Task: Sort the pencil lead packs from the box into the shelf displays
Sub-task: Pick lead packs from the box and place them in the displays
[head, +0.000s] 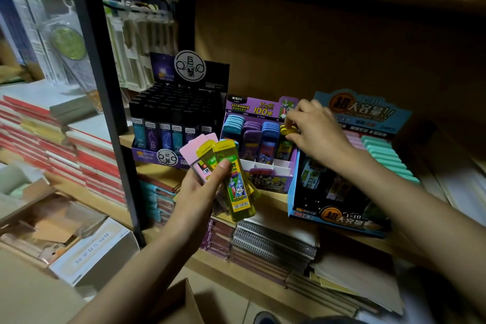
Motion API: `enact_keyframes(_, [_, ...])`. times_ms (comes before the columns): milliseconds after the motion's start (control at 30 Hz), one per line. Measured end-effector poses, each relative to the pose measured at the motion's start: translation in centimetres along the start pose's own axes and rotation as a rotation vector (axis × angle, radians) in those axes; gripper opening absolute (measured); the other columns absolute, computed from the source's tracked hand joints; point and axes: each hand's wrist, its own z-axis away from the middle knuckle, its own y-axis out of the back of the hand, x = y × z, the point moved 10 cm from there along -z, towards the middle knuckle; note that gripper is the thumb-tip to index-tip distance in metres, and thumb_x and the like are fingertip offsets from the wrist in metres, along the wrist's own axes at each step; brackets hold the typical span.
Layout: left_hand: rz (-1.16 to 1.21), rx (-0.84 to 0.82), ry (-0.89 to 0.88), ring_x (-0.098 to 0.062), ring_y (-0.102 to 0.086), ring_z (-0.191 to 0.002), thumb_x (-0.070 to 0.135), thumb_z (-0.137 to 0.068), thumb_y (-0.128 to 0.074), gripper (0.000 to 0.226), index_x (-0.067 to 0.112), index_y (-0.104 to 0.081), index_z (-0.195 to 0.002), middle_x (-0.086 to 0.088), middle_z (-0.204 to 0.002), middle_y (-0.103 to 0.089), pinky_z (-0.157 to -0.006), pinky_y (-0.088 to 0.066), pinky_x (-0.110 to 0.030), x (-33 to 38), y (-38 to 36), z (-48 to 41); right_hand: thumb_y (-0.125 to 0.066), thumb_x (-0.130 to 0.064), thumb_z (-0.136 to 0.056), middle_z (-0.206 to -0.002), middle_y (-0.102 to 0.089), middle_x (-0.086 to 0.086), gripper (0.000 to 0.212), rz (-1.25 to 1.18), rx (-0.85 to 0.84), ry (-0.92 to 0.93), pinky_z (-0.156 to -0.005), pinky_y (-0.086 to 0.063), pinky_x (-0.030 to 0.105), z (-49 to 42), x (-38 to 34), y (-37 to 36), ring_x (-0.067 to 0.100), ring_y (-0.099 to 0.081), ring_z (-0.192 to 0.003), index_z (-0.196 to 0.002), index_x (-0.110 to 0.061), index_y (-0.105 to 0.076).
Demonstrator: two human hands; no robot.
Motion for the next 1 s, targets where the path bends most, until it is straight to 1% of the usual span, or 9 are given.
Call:
enact_keyframes(100, [0.030, -0.008, 0.001, -0.028, -0.070, -0.088, 0.036, -0.079, -0.059, 0.042, 0.010, -0.058, -0.112, -0.014, -0.103, -0.071, -0.065, -0.059, -0.039, 0.2, -0.2, 0.3, -0.058, -0.029, -0.091, -0.107, -0.052, 0.005, 0.023, 0.048, 0.075, 0.049, -0.090, -0.030, 0.036, 0.4, -1.1, 1.3, 0.024, -0.041, -0.107, -0.106, -0.012, -0.063])
enact_keyframes(167, [0.039, -0.016, 0.000, -0.029, -0.070, -0.089, 0.035, -0.079, -0.059, 0.044, 0.008, -0.058, -0.113, -0.015, -0.103, -0.070, -0.064, -0.060, -0.040, 0.4, -0.5, 0.4, -0.055, -0.031, -0.092, -0.096, -0.053, -0.001, 0.021, -0.155, 0.115, 0.036, -0.081, -0.030, 0.029, 1.0, -2.3, 2.6, 0.017, -0.044, -0.096, -0.097, -0.014, -0.065])
enact_keyframes(300, [0.027, -0.039, -0.017, -0.031, -0.070, -0.089, 0.035, -0.081, -0.058, 0.045, 0.008, -0.057, -0.116, -0.016, -0.104, -0.070, -0.071, -0.059, -0.046, 0.9, -1.0, 0.6, -0.057, -0.034, -0.091, -0.078, -0.063, -0.003, 0.023, -0.862, -0.170, -0.071, -0.064, -0.042, 0.018, 2.5, -6.2, 0.9, 0.005, -0.057, -0.071, -0.088, -0.014, -0.067])
enact_keyframes(400, [0.023, -0.055, -0.038, -0.030, -0.070, -0.088, 0.034, -0.082, -0.058, 0.042, 0.012, -0.057, -0.118, -0.014, -0.104, -0.071, -0.070, -0.058, -0.051, 1.2, -1.0, 0.9, -0.060, -0.024, -0.090, -0.082, -0.063, 0.000, 0.015, -1.109, -0.315, -0.163, -0.061, -0.045, 0.017, 3.4, -8.3, -1.1, 0.008, -0.058, -0.072, -0.095, -0.010, -0.065])
enact_keyframes(467, [0.026, -0.073, -0.046, -0.030, -0.071, -0.089, 0.033, -0.083, -0.057, 0.039, 0.016, -0.057, -0.118, -0.012, -0.104, -0.071, -0.063, -0.059, -0.046, 1.2, -0.9, 1.0, -0.061, -0.017, -0.090, -0.084, -0.062, 0.000, 0.012, -1.221, -0.358, -0.219, -0.063, -0.045, 0.020, 3.6, -8.8, -2.0, 0.009, -0.056, -0.075, -0.098, -0.009, -0.064])
enact_keyframes(533, [0.020, -0.083, -0.056, -0.029, -0.071, -0.088, 0.034, -0.083, -0.057, 0.038, 0.018, -0.057, -0.118, -0.011, -0.104, -0.071, -0.059, -0.058, -0.038, 1.2, -0.6, 1.0, -0.061, -0.014, -0.090, -0.083, -0.060, 0.001, 0.012, -1.267, -0.363, -0.250, -0.060, -0.045, 0.019, 3.6, -9.0, -2.3, 0.011, -0.056, -0.074, -0.099, -0.008, -0.063])
enact_keyframes(700, [0.059, -0.070, -0.084, -0.031, -0.071, -0.079, 0.042, -0.086, -0.048, 0.036, 0.021, -0.059, -0.113, -0.013, -0.096, -0.072, -0.060, -0.059, -0.040, 1.6, -0.8, 1.0, -0.062, -0.009, -0.088, -0.075, -0.061, 0.006, 0.016, -1.259, -0.304, -0.231, -0.053, -0.050, 0.016, 3.6, -9.0, -1.7, 0.012, -0.059, -0.065, -0.099, 0.002, -0.063])
enact_keyframes(867, [0.052, -0.062, -0.088, -0.048, -0.061, -0.088, 0.042, -0.088, -0.047, 0.041, 0.017, -0.054, -0.119, -0.025, -0.108, -0.064, -0.074, -0.050, -0.060, 1.8, -1.5, 1.1, -0.065, -0.012, -0.085, -0.080, -0.066, 0.009, 0.008, -1.285, -0.312, -0.238, -0.063, -0.050, 0.021, 4.1, -7.8, -1.1, 0.018, -0.062, -0.072, -0.091, -0.007, -0.067])
enact_keyframes(1000, [0.155, -0.060, -0.054, -0.022, -0.068, -0.085, 0.039, -0.085, -0.047, 0.035, 0.018, -0.059, -0.111, -0.009, -0.100, -0.070, -0.070, -0.058, -0.038, 1.6, -2.1, 0.9, -0.064, -0.009, -0.085, -0.078, -0.066, 0.006, 0.002, -1.362, -0.301, -0.259, -0.055, -0.052, 0.019, 3.9, -6.3, -0.1, 0.011, -0.064, -0.064, -0.085, -0.009, -0.066])
